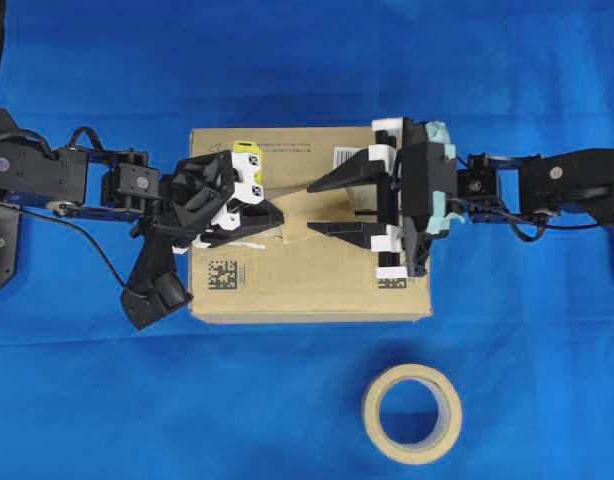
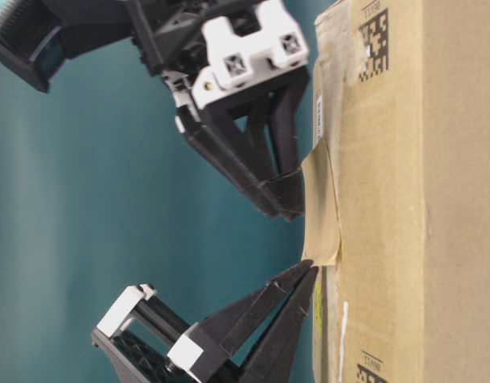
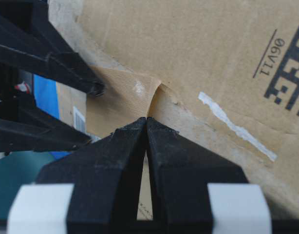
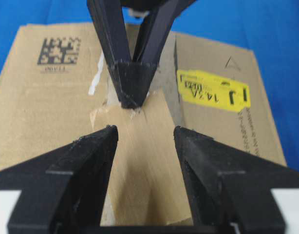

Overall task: Apply tape along the seams of the closed cardboard box to seal it securely.
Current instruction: 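Bring the right gripper in and press the tape onto the seam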

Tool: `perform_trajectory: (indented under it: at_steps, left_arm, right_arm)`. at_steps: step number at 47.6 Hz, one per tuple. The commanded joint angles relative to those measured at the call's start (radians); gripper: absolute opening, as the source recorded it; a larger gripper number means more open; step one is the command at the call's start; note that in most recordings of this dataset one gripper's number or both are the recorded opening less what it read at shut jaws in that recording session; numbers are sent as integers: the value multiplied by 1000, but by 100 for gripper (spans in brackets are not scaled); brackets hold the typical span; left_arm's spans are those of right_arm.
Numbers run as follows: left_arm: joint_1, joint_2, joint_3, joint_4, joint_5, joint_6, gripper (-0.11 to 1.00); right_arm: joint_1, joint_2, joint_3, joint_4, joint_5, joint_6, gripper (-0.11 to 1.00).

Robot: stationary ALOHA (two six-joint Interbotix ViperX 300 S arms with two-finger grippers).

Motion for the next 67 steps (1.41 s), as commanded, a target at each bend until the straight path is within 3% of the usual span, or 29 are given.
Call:
perform_trajectory:
  at_steps: [1, 38, 67]
  left_arm:
    - [2, -14, -11, 2, 9, -2, 1]
    - [2, -12, -9, 2, 48, -9, 1]
    - [25, -12, -15, 2, 84, -32, 2]
  right_arm:
    - [-3, 0, -21, 14, -5, 2, 57]
    - [-8, 60, -3, 100, 20, 2, 57]
    - [-8, 60, 2, 104, 29, 2, 57]
